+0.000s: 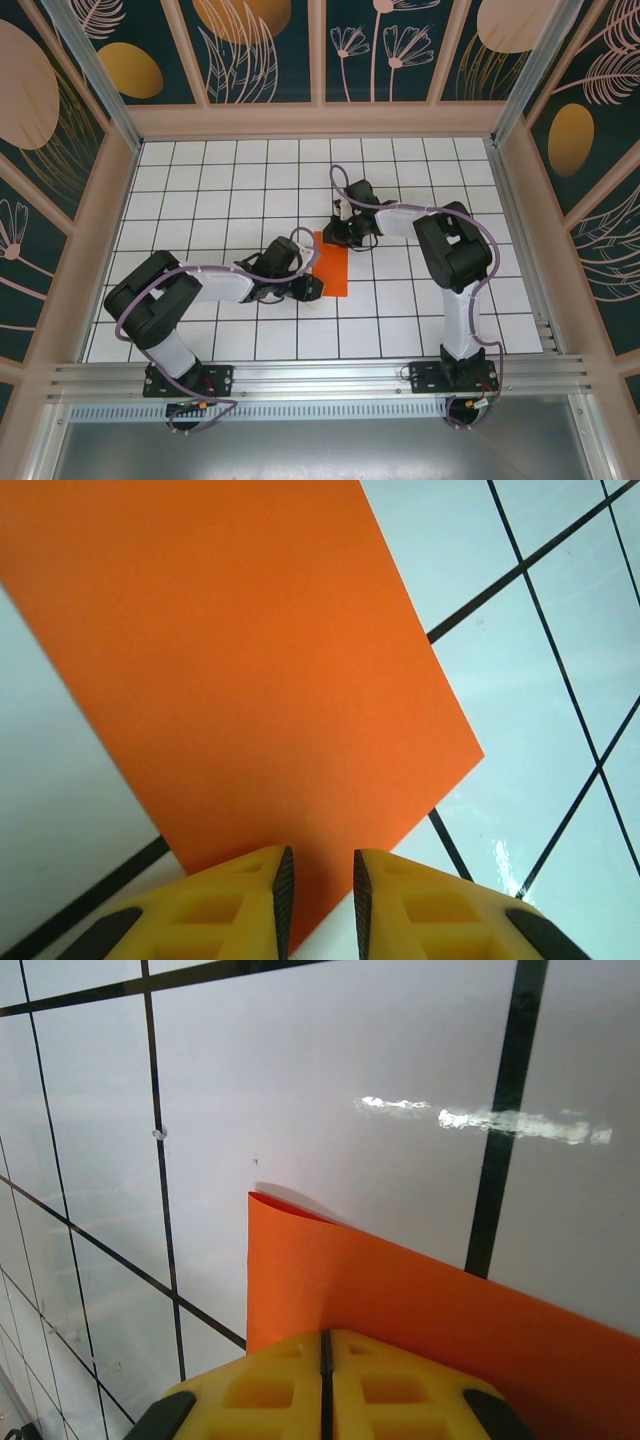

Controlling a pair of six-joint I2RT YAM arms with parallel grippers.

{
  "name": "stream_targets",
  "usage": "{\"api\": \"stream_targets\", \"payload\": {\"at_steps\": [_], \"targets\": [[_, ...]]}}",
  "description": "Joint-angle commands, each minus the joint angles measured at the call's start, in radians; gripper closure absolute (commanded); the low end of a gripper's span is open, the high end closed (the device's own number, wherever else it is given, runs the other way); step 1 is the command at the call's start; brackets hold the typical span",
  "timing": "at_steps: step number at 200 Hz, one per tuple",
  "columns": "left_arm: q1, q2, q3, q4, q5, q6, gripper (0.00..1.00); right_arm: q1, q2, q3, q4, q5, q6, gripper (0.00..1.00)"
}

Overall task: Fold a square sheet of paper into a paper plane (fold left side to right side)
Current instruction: First fold the square sheet of paper in half at the center of the table, then fold the triangle a second time at the center of the table.

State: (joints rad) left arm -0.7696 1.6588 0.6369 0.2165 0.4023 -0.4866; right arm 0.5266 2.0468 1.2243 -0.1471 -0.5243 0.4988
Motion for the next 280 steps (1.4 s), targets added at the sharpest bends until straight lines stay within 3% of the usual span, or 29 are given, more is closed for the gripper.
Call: {"api": "stream_targets", "payload": {"at_steps": [1,68,116,158,201,244,280], "targets": [[-0.039,-0.004,-0.058,-0.106,0.051,-0.046,0.74,0.015,0.067,-0.02,-0.102,0.094,-0.014,0.9],[-0.063,-0.086,-0.117,-0.083,0.041,-0.099,0.73,0.015,0.065,-0.025,-0.091,0.084,-0.017,0.9],[-0.054,-0.197,0.015,-0.156,-0.007,-0.109,0.69,0.015,-0.004,0.005,-0.051,0.057,-0.046,0.85],[0.079,-0.281,0.059,-0.131,-0.034,-0.191,0.6,0.002,-0.148,0.058,-0.069,0.075,-0.1,0.68],[0.129,-0.142,0.123,-0.081,0.024,-0.216,0.59,-0.057,-0.295,-0.034,-0.111,0.089,-0.123,0.49],[0.13,0.0,0.134,-0.001,0.073,-0.249,0.63,-0.069,-0.387,-0.251,-0.022,0.021,-0.059,0.51],[0.13,0.044,0.118,0.003,0.071,-0.248,0.65,-0.066,-0.381,-0.313,0.012,0.01,-0.026,0.54]]}}
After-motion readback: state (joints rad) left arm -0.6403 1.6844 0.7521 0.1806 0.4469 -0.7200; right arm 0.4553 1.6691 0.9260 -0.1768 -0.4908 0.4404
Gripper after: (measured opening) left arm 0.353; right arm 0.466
